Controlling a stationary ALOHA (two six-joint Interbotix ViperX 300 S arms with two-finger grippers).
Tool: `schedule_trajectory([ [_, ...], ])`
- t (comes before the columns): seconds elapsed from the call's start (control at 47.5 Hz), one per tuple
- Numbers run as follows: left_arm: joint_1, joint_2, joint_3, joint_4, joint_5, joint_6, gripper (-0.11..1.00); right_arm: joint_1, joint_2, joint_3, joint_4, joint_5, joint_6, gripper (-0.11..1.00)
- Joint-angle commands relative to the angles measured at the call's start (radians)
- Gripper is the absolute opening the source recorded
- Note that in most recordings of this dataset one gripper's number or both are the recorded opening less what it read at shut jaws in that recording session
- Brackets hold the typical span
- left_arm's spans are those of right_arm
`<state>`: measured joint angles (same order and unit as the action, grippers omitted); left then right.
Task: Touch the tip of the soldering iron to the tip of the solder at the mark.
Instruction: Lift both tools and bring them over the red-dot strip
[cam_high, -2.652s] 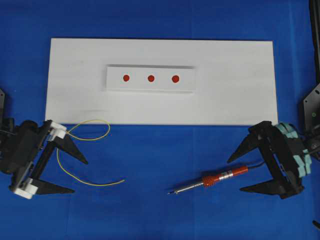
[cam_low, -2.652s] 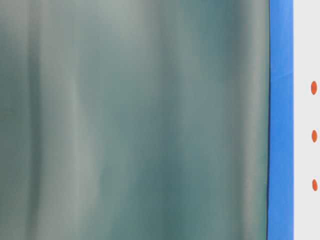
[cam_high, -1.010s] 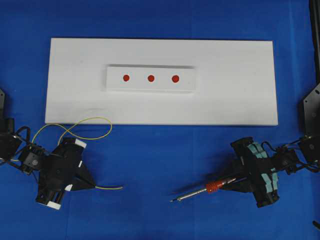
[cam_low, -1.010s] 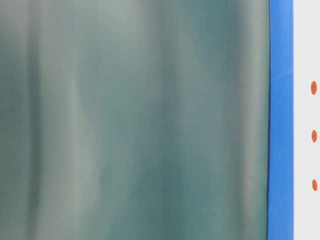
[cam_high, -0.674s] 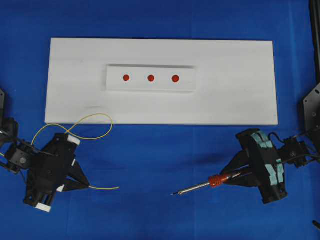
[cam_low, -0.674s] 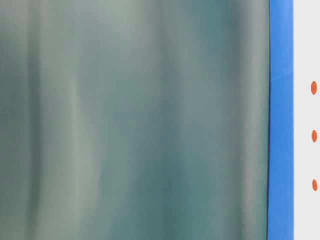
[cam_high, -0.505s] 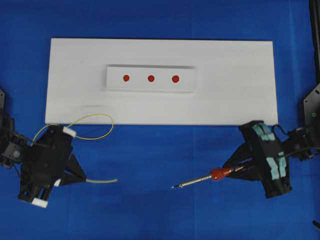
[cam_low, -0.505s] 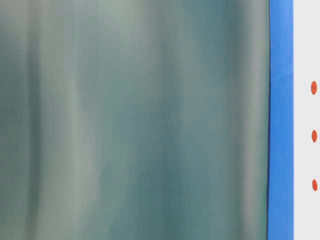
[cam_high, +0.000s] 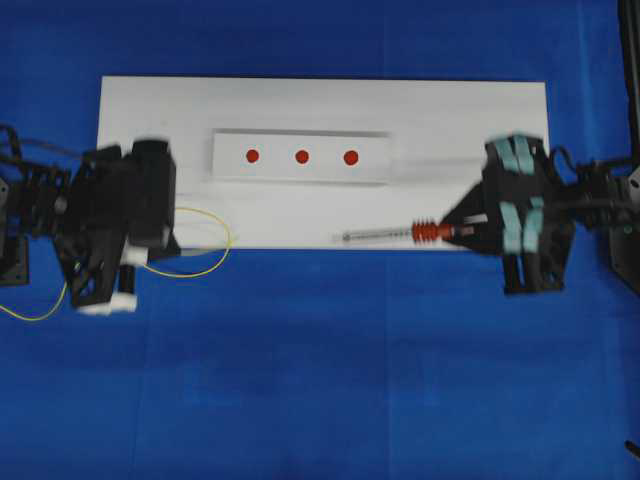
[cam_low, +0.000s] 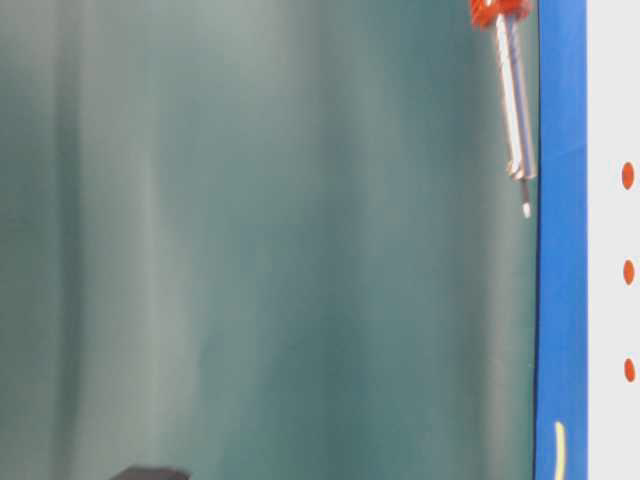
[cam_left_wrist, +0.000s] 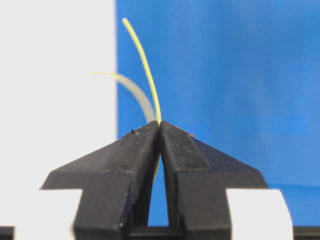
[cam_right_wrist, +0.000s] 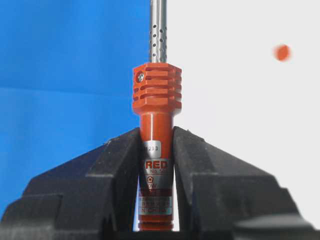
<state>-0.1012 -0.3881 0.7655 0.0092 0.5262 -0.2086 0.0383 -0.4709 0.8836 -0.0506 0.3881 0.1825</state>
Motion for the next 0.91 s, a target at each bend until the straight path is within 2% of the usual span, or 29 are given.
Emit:
schedule_trajectory([
  [0.0,0.058,-0.002,-0.031,0.006,0.014,0.003,0.01,-0.061,0.009,-0.035,-0.018,0.005,0.002,0.06],
  [0.21,0.175,0.015,-0.034,0.011,0.026,0.052,0.01,-0.163,0.060,-0.064,-0.074,0.006,0.002,0.06],
  [0.421,0.253,0.057,-0.031,0.011,0.025,0.087,0.01,-0.221,0.141,-0.115,-0.091,0.006,0.000,0.06],
  [0.631,0.275,0.115,-0.037,0.011,0.026,0.089,0.01,-0.225,0.227,-0.176,-0.095,0.029,0.000,0.06],
  [0.884,0.278,0.124,-0.038,0.011,0.025,0.089,0.01,-0.227,0.284,-0.225,-0.100,0.064,-0.003,0.06],
])
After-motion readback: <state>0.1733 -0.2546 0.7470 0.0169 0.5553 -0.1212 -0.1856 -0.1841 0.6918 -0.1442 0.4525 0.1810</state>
